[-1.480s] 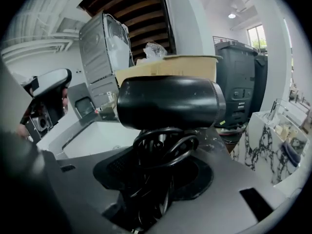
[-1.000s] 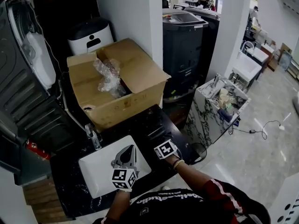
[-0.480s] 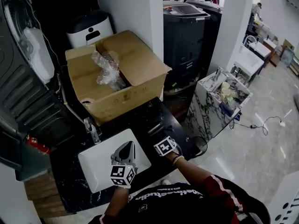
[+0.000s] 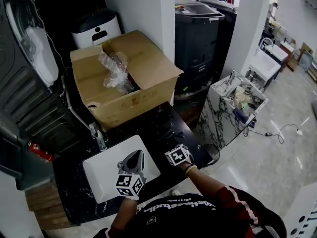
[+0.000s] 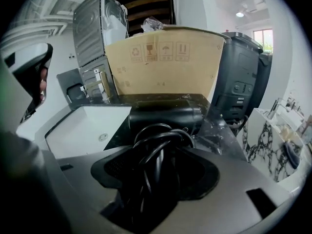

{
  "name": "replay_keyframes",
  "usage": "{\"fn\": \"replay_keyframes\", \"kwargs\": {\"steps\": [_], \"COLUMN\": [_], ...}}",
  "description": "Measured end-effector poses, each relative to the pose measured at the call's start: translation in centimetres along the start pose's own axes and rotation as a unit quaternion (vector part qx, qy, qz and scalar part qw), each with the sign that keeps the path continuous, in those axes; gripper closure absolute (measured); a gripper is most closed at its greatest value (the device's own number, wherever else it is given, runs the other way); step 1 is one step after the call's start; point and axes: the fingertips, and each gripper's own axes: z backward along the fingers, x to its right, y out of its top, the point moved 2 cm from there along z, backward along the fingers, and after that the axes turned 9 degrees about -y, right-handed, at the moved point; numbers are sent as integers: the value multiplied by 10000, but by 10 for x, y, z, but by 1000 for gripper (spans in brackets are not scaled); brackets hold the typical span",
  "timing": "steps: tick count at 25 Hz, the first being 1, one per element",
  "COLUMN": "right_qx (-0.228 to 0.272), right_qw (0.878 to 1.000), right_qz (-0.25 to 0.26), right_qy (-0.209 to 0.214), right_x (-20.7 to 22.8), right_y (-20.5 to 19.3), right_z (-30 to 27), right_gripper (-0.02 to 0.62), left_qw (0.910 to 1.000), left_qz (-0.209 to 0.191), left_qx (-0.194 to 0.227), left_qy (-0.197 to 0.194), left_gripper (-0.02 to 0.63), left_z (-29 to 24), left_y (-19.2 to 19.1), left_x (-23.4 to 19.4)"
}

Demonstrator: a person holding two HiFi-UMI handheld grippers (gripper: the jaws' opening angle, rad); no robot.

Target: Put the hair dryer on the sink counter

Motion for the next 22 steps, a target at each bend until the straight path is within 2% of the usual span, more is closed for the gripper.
{"fn": "replay_keyframes", "kwargs": {"steps": [7, 13, 18, 21, 22], "right_qx": [647, 1503, 2446, 2883, 3012], "right_qw": [9976, 9877, 9688, 9571, 9531], "right_qz": [-251, -434, -399, -297, -263], "right_qy": [-18, 73, -11, 50, 91], "right_x": [5, 5, 5, -2, -5], "right_y": [18, 56, 97, 118, 124], "right_z": [47, 104, 158, 186, 195], "right_gripper": [328, 330, 430, 468, 501], "left_qw": [9999, 9999, 9993, 9994, 9994], "left_qz": [79, 68, 260, 161, 119], "left_qx": [63, 112, 255, 305, 319], "left_qy": [-28, -89, -115, -95, -88], "left_gripper": [591, 591, 591, 591, 591], "left_z": [1, 0, 3, 8, 9], "left_y": [3, 8, 16, 24, 27], "left_x": [-1, 3, 0, 0, -1]}}
